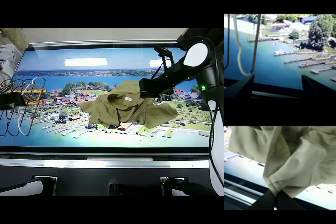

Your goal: Fold the clothes and pants, and hang the long-sleeved shirts on hangers.

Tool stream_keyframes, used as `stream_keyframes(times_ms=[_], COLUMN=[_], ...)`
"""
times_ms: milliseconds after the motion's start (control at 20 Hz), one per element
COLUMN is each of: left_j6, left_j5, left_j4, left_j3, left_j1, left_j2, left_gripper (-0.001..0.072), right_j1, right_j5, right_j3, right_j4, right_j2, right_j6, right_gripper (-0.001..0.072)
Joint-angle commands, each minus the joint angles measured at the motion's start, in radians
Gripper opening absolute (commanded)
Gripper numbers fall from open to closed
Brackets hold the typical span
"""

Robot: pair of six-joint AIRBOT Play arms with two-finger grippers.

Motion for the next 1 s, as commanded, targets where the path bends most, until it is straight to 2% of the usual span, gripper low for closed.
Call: stream_keyframes(times_ms=[0, 250, 350, 400, 450, 650, 750, 950], left_j6=[0.079, 0.096, 0.135, 0.146, 0.148, 0.259, 0.294, 0.312], left_j5=[-0.039, 0.011, 0.050, 0.072, 0.105, 0.208, 0.207, 0.227], left_j4=[-0.024, -0.006, -0.021, -0.020, -0.019, -0.021, -0.020, -0.021], left_j3=[-0.034, -0.160, -0.212, -0.241, -0.272, -0.328, -0.329, -0.364], left_j1=[0.147, 0.200, 0.199, 0.199, 0.201, 0.199, 0.200, 0.199], left_j2=[0.001, 0.002, 0.001, 0.001, 0.001, -0.007, -0.023, -0.045], left_gripper=[0.0668, 0.0645, 0.0641, 0.0601, 0.0598, 0.0599, 0.0599, 0.0598], right_j1=[0.001, 0.001, 0.001, 0.001, 0.001, 0.001, 0.001, 0.001], right_j5=[0.003, 0.011, 0.006, 0.006, 0.007, 0.006, 0.004, 0.002], right_j3=[0.000, 0.000, 0.000, 0.000, 0.000, 0.000, 0.000, 0.000], right_j4=[-0.028, -0.034, -0.037, -0.037, -0.037, -0.037, -0.038, -0.038], right_j2=[-0.001, -0.001, -0.001, -0.001, -0.001, -0.001, -0.001, -0.001], right_j6=[0.006, 0.014, 0.014, 0.014, 0.015, 0.018, 0.018, 0.017], right_gripper=[0.0031, 0.0031, 0.0031, 0.0031, 0.0031, 0.0031, 0.0031, 0.0031])
